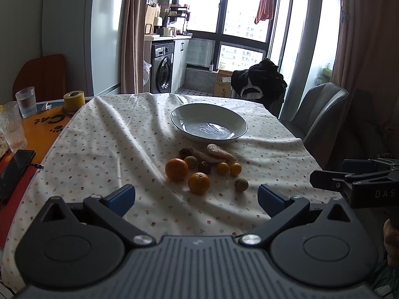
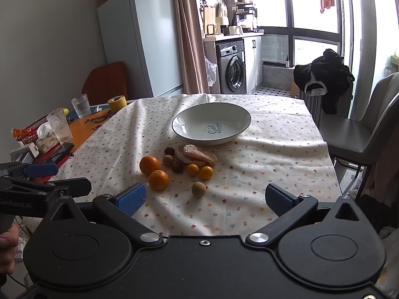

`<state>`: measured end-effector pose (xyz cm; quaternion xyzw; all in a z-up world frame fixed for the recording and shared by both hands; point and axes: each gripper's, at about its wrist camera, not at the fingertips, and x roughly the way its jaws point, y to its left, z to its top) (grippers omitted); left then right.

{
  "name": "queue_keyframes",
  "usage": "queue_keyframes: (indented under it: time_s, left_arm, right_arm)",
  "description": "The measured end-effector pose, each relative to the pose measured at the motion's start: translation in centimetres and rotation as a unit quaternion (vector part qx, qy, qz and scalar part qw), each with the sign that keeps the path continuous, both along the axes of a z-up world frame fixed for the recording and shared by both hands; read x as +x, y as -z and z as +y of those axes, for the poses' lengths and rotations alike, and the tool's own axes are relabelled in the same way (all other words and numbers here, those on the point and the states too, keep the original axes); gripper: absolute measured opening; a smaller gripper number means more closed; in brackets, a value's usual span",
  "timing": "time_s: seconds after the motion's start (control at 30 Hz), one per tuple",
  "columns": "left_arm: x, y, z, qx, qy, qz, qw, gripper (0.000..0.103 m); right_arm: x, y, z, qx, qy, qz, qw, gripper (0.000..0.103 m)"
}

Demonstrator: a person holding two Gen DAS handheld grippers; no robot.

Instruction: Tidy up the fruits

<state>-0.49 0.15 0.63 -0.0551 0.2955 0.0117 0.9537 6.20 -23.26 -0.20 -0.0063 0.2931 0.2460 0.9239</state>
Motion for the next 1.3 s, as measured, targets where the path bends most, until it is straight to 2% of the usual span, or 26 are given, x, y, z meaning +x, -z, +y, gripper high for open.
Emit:
queue_keyframes:
  time_s: [0.63, 0.97, 1.3]
  left_arm:
    - [0.1, -0.1, 0.4, 0.007, -0.006, -0.006, 0.9999, 0.103]
    - [2.1, 0.6, 0.6, 0.009, -0.016, -0.001, 0.9998, 0.103]
    - [5.3, 2.6, 1.4, 0.001, -0.021, 0.024, 0.9995, 0.103]
  right_arm:
    - [0.1, 0.1, 0.2, -0.005, -0.008, -0.006, 1.0, 0.103]
    - [1.7, 0.6, 0.3, -0.011, -0.009, 0.003, 1.0, 0.103]
    - [3.9, 2.5, 0.3, 0.001, -0.02, 0.027, 0.999, 0.103]
